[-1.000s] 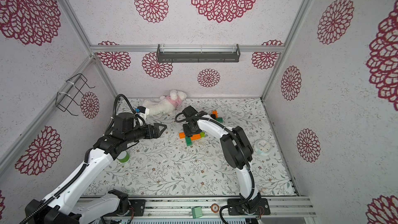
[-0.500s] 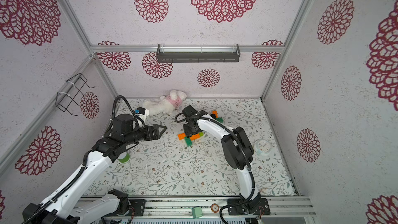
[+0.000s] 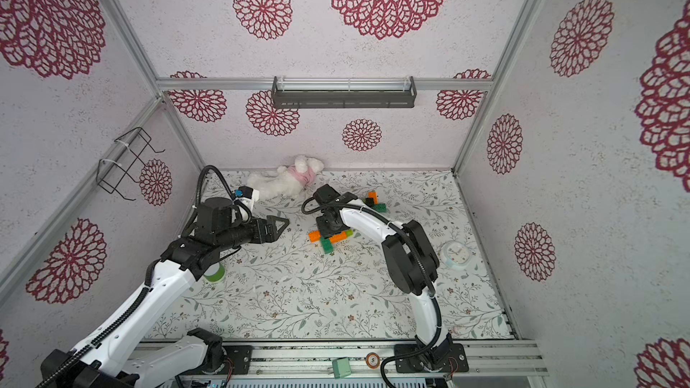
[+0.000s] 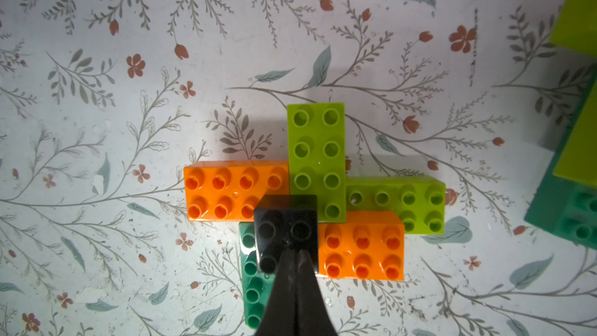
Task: Assemble a small pinwheel with lego
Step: Assemble the lego brick with the lego brick, then adjust the lego brick at the center of the board.
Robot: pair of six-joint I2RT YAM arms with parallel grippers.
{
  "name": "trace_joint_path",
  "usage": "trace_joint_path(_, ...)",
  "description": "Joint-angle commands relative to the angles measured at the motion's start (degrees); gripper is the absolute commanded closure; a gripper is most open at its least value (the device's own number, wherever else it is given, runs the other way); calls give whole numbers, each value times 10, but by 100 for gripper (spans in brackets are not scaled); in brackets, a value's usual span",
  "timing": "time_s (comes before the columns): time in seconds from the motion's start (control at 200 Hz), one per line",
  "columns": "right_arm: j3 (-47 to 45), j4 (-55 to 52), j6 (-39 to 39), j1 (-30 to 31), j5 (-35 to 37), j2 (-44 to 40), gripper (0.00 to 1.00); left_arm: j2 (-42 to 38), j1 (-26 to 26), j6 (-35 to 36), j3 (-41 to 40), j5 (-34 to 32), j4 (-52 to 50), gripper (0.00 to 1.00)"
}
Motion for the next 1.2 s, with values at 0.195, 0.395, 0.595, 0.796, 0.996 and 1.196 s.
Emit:
trace_joint_path(0.195, -13, -28, -6, 3, 3, 6, 95, -8, -2, 9, -2, -9, 5, 3)
trace_joint_path(0.395, 70, -29, -6, -5, -27, -7, 91, -8, -3, 7, -2, -5, 6, 3)
trace_joint_path(0.595, 109, -40, -6, -42, 14, 10, 90, -30, -8, -4, -17, -18, 2, 3)
trace_joint_path(0.796, 131, -46, -13, -68, 32, 65, 93, -93, -1, -44, -75, -42, 11, 3)
trace_joint_path(0.996, 144, -35, -20, -81, 21, 112, 94, -140, 6, -72, -115, -50, 8, 3)
trace_joint_path(1.196, 135, -26, -22, -84, 11, 137, 96, -144, 9, -73, -118, -49, 4, 3)
